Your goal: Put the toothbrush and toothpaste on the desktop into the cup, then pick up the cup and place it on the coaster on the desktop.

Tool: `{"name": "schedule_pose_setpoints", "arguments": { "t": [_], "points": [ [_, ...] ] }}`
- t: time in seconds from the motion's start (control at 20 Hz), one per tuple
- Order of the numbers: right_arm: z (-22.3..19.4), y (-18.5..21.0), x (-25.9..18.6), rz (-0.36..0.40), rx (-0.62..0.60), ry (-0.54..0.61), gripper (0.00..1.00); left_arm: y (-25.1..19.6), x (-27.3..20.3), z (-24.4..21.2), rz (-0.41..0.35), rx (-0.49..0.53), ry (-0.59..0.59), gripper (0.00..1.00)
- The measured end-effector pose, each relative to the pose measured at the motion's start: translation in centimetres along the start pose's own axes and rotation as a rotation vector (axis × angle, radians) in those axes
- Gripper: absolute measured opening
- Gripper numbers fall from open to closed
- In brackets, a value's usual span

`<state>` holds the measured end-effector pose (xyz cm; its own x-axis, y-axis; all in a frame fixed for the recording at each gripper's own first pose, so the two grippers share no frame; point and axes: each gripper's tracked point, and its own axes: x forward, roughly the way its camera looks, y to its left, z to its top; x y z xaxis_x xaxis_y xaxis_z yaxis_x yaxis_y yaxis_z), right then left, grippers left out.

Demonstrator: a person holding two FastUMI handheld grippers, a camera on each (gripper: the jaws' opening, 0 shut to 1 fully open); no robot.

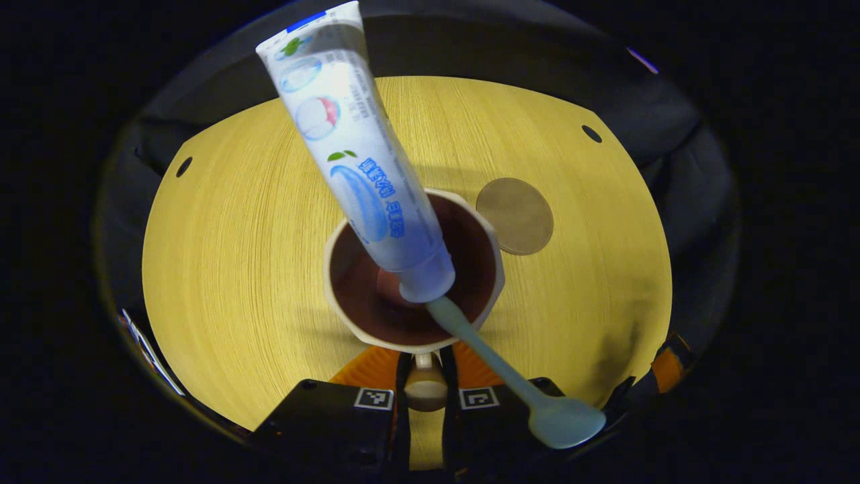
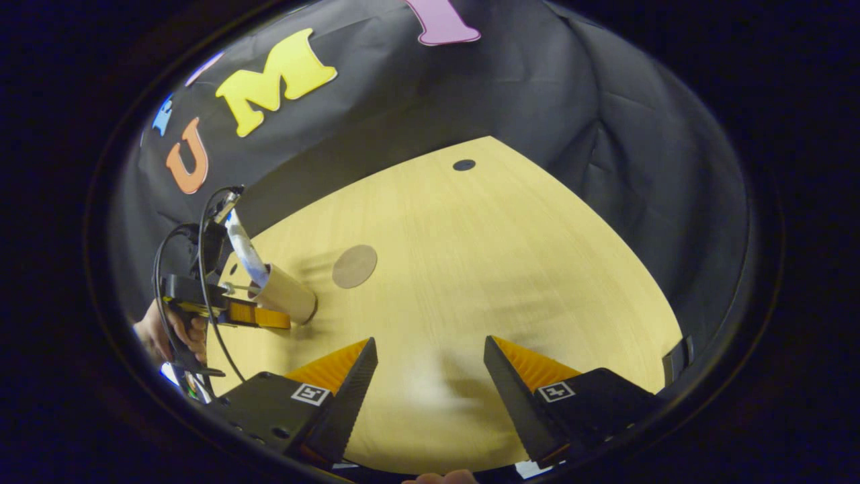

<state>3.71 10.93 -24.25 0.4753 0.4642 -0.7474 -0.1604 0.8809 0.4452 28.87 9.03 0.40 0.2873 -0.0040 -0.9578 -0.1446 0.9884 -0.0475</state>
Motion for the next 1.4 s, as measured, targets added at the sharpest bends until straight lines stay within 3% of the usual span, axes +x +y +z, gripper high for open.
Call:
{"name": "schedule_pose_setpoints", "arguments": {
  "t": [0.1, 0.15, 0.2, 0.3, 0.35, 0.4, 0.7, 0.95, 1.4],
  "points": [
    [-0.2, -0.5, -0.2, 0.000, 0.013, 0.001, 0.96, 0.7, -1.5, 0.7, 0.019, 0.023, -0.037, 0.21],
    [-0.2, -0.8, -0.3, 0.000, 0.009, 0.000, 0.92, 3.7, 2.8, -4.6, 0.017, 0.027, -0.046, 0.21],
    [-0.1, -1.1, -0.5, -0.001, 0.008, -0.004, 0.96, -0.1, 0.2, -1.0, 0.022, 0.043, -0.054, 0.21],
    [0.1, -1.4, -0.6, -0.001, 0.009, -0.010, 0.92, 2.2, 2.7, -2.5, 0.034, 0.066, -0.076, 0.21],
    [0.4, -1.5, -0.7, -0.001, 0.012, -0.015, 0.92, 3.0, -0.9, -1.0, 0.034, 0.068, -0.088, 0.21],
    [0.6, -1.7, -1.0, -0.002, 0.012, -0.023, 0.96, 2.9, -0.5, -0.6, 0.033, 0.073, -0.094, 0.21],
    [2.1, -3.1, -2.3, -0.037, -0.037, -0.061, 0.96, 2.0, 0.3, -1.3, 0.010, 0.100, -0.129, 0.21],
    [2.5, -4.2, -2.5, -0.056, -0.041, -0.059, 0.96, 2.9, -0.6, -2.6, 0.000, 0.158, -0.112, 0.20],
    [1.8, -5.2, -1.8, -0.072, 0.030, -0.045, 0.96, 3.2, -2.7, -3.5, 0.007, 0.166, -0.007, 0.21]
  ]
}}
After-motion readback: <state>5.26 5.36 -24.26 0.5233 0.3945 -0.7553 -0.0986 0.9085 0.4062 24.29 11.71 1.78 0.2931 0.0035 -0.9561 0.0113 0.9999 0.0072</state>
